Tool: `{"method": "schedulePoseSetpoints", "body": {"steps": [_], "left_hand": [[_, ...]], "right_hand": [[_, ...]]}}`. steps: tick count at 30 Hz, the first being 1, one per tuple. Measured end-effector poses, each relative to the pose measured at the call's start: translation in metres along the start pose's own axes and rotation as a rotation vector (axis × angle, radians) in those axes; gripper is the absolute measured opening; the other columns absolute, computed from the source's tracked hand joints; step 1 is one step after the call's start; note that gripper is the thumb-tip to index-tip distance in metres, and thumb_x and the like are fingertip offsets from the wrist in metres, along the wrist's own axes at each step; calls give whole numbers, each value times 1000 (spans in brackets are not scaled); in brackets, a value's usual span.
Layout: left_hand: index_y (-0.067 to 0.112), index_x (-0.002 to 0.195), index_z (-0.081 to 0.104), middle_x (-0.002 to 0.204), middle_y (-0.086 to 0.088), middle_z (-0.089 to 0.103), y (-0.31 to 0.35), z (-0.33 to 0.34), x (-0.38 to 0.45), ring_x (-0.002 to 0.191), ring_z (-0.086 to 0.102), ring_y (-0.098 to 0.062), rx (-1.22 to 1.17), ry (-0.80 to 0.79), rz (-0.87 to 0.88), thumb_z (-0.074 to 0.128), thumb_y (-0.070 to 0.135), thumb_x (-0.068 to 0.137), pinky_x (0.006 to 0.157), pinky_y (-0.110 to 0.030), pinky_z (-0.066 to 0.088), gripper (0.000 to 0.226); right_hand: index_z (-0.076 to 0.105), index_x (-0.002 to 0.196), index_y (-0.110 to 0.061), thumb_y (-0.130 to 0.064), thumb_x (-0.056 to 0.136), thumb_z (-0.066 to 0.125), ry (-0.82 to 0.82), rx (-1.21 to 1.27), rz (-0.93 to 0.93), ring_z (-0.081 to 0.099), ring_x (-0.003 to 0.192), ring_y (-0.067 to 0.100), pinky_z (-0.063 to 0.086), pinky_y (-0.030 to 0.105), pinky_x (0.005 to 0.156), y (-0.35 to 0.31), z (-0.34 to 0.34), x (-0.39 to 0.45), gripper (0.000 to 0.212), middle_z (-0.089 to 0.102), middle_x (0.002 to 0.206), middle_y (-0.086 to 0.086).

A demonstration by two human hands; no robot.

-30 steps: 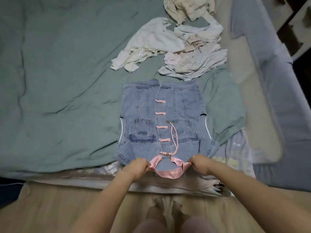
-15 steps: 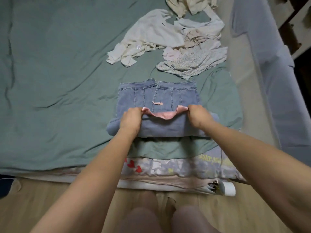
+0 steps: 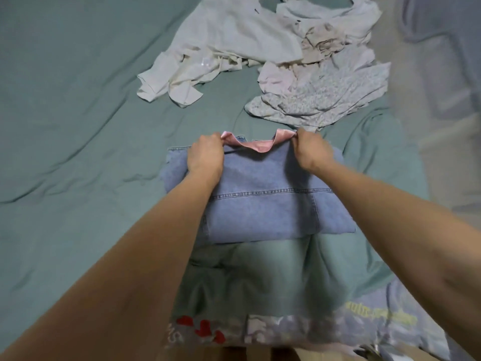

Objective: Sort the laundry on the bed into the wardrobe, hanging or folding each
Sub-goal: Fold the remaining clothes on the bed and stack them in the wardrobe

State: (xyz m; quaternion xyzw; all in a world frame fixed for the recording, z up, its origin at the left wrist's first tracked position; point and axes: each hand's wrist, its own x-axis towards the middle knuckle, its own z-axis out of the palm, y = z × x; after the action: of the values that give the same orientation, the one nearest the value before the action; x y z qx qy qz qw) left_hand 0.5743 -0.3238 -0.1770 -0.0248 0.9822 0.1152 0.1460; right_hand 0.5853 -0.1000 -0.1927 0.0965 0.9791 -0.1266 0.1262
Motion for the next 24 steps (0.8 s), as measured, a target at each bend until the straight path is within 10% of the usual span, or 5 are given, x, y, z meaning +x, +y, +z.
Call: {"method": "schedulePoseSetpoints", "body": {"steps": [5, 12, 15, 19, 24], "left_hand": [[7, 153, 4, 156, -20, 16, 0, 52, 23, 143, 16, -40, 86, -45, 32, 45, 39, 99, 109, -47, 28, 75], [13, 154, 8, 161, -10, 1, 21, 93, 9, 149, -3, -31, 103, -13, 651, 54, 46, 93, 119, -42, 7, 83], [21, 153, -9, 160, -5, -15, 39, 102, 4, 147, -14, -29, 247, -178, 706, 45, 63, 90, 120, -48, -1, 93], [32, 150, -17, 158, 0, -26, 55, 114, 9, 145, -22, -33, 261, -315, 583, 47, 76, 78, 114, -63, -3, 105], [35, 148, -22, 155, 2, -31, 63, 116, 16, 143, -24, -36, 318, -386, 537, 54, 74, 76, 113, -66, -2, 112]], "right_hand": [[44, 120, -1, -29, 97, 46, 20, -63, -79, 51, 113, 40, 40, 45, 90, 3, 31, 46, 36, 55, 121, 27], [52, 103, -10, -49, 95, 40, 77, -245, -142, 56, 109, 33, 7, 49, 114, 49, 21, 43, 41, 64, 105, 18], [55, 101, -8, -43, 93, 53, -159, -53, -187, 58, 102, 34, 36, 37, 93, 71, -2, 37, 36, 64, 105, 20], [59, 79, -8, -40, 81, 72, -370, 129, -263, 46, 64, 20, 30, 31, 57, 89, -18, 34, 34, 53, 66, 2], [50, 83, -12, -20, 78, 73, -395, 136, -241, 46, 68, 21, 32, 31, 57, 111, -9, 46, 25, 52, 73, 4]]}}
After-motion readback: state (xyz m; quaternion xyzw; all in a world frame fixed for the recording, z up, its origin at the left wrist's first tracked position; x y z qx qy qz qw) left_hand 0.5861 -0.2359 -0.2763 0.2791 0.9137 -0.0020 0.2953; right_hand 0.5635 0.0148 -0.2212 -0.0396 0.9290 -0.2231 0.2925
